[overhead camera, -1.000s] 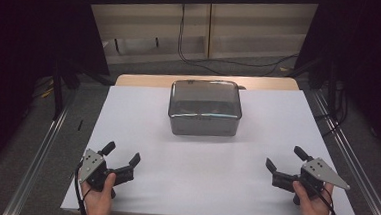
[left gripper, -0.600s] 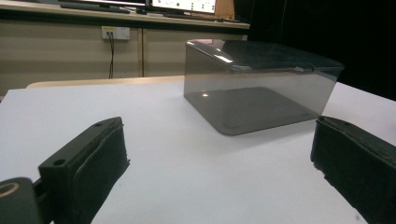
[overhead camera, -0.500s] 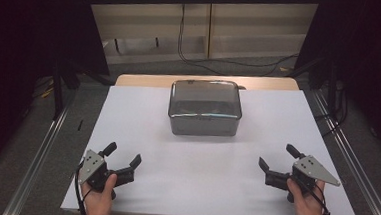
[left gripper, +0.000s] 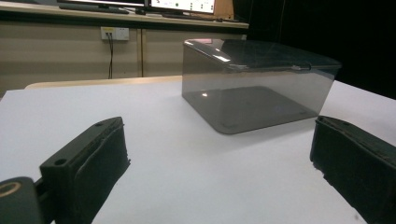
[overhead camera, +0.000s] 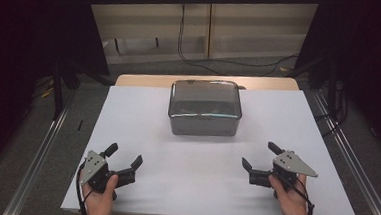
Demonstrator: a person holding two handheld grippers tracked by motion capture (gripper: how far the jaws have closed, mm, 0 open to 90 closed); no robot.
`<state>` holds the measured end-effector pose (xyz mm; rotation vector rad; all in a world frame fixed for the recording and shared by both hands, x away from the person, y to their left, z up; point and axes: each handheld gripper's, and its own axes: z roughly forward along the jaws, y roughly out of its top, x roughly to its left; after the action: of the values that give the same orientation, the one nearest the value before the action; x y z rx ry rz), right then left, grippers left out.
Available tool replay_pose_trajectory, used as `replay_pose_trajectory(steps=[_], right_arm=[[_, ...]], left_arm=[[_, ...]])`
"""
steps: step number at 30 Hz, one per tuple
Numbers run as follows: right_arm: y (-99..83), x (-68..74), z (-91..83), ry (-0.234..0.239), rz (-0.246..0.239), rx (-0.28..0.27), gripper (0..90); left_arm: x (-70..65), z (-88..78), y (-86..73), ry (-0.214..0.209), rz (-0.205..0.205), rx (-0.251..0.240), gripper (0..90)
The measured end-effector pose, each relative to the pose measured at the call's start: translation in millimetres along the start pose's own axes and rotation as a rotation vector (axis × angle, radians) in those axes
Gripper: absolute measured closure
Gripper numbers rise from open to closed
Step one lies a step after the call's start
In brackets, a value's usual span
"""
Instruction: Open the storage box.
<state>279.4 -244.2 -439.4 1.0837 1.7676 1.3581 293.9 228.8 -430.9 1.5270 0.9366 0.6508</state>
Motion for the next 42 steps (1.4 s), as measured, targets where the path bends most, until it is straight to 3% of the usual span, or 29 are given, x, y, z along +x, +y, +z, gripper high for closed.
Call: replay_pose_trajectory(steps=[6, 11, 12, 16, 22, 28, 30, 37, 42], right_arm=[[7.3, 4.1, 7.3, 0.02, -0.008, -0.022, 0.1], [13.4, 12.0, 22.1, 0.051, -0.034, -0.026, 0.2], [14.2, 13.9, 24.8, 0.056, -0.038, -0.024, 0.3], [17.1, 23.3, 34.3, 0.082, -0.086, -0.025, 0.3], [25.5, 30.9, 47.0, 0.108, -0.107, -0.036, 0.4], [36.0, 33.7, 56.5, 0.106, -0.131, -0.063, 0.4], [39.8, 37.5, 62.9, 0.098, -0.162, -0.062, 0.6], [46.1, 43.4, 74.8, 0.098, -0.202, -0.071, 1.2], [49.2, 45.2, 81.3, 0.068, -0.26, -0.07, 3.3]], left_arm=[[0.0, 1.8, -0.4, 0.006, 0.008, 0.004, 3.7], [-0.8, 1.4, -1.7, -0.005, -0.021, 0.019, 3.7], [-2.5, -0.4, -2.4, -0.024, -0.028, 0.033, 3.7], [-4.7, -1.4, -1.2, -0.024, -0.004, 0.021, 3.7], [-2.3, 0.6, -2.1, -0.009, -0.004, 0.029, 3.8], [-2.4, 1.0, -1.9, -0.005, 0.007, 0.031, 3.8], [-1.7, 2.1, -2.3, -0.008, -0.002, 0.033, 3.8], [2.2, 3.5, -2.5, 0.003, 0.001, 0.039, 3.8], [3.0, 3.4, -2.5, 0.004, 0.003, 0.038, 3.8]])
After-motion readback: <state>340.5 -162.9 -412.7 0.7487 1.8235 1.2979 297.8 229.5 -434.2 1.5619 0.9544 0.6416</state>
